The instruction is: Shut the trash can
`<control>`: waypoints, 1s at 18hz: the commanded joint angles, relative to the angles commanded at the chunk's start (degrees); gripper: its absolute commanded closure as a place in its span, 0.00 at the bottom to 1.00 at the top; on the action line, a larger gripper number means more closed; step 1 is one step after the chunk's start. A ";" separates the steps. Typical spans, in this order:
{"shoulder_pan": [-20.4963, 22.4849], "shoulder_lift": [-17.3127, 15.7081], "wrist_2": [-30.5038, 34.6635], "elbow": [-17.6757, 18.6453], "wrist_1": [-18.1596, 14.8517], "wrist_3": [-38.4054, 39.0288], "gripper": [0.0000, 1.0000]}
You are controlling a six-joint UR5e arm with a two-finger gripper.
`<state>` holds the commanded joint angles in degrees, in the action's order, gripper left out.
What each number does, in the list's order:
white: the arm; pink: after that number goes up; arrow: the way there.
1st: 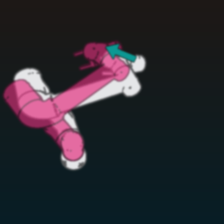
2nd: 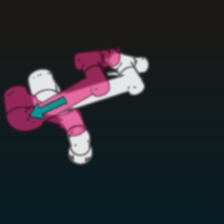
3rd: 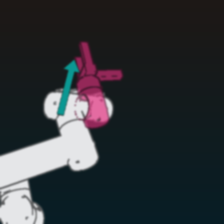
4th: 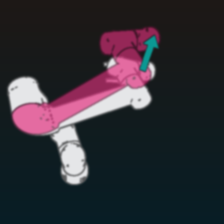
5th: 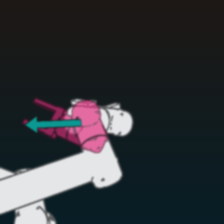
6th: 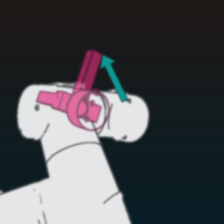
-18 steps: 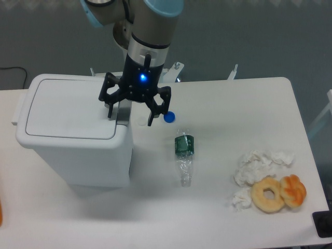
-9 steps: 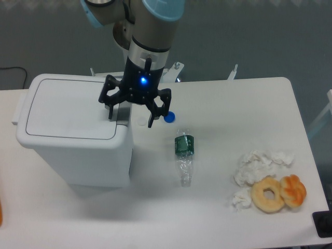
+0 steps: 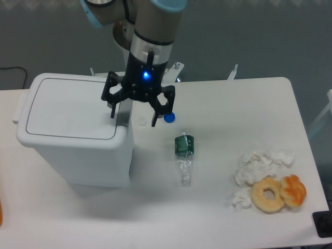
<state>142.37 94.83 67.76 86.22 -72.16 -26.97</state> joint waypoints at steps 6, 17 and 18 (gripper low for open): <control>9.50 1.93 0.26 -0.18 3.08 -12.47 0.00; 13.90 15.73 16.87 -3.60 2.11 -38.85 0.00; 13.90 16.52 17.66 -4.04 2.02 -40.51 0.00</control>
<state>156.27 111.35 85.42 82.18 -70.14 -67.48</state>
